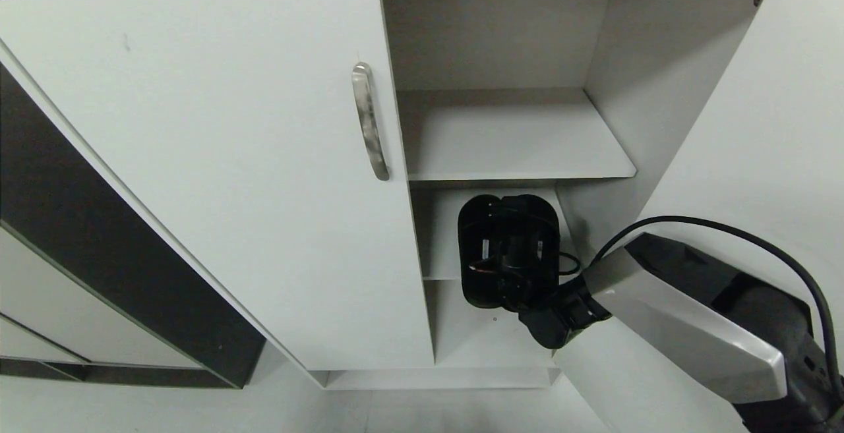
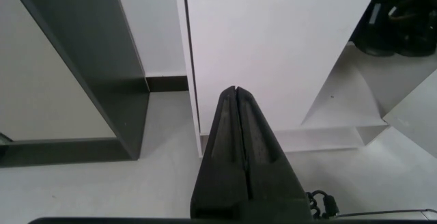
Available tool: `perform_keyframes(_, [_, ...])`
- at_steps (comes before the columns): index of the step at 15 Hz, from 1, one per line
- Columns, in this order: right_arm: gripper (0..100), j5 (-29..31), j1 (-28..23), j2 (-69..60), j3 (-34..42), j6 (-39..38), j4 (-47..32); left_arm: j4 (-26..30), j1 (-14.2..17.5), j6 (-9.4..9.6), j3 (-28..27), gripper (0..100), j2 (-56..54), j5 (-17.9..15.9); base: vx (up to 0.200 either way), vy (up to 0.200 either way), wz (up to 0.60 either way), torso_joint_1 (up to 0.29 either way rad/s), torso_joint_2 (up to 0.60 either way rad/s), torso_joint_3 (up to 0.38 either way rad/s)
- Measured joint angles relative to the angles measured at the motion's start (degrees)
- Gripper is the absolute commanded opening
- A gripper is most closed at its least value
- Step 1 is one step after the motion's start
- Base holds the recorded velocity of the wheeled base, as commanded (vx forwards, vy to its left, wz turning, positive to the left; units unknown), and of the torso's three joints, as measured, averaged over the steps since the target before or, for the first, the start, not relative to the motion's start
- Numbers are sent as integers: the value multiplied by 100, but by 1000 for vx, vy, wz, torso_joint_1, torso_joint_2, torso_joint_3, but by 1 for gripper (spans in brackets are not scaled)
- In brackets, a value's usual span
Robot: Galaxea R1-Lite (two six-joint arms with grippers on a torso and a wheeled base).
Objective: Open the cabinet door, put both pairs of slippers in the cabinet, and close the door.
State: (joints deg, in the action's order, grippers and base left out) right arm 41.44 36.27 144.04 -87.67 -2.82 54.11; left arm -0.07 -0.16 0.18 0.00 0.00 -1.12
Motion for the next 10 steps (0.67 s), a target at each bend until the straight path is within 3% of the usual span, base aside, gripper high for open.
perform_keyframes(4, [0,-126,-157,254,-953,6,-606,0,0,-2,0,0,0,-2,0,0,0,0,0,0])
perform_keyframes(8, [0,-195,-204,380,-1307,20,-800,0,0,-5,0,0,0,-2,0,0,0,0,0,0])
perform_keyframes(9, [100,-195,-210,406,-1337,17,-802,0,0,-2,0,0,0,4,0,0,0,0,0,0])
perform_keyframes(10, [100,-197,-210,430,-1346,17,-806,0,0,-2,0,0,0,4,0,0,0,0,0,0])
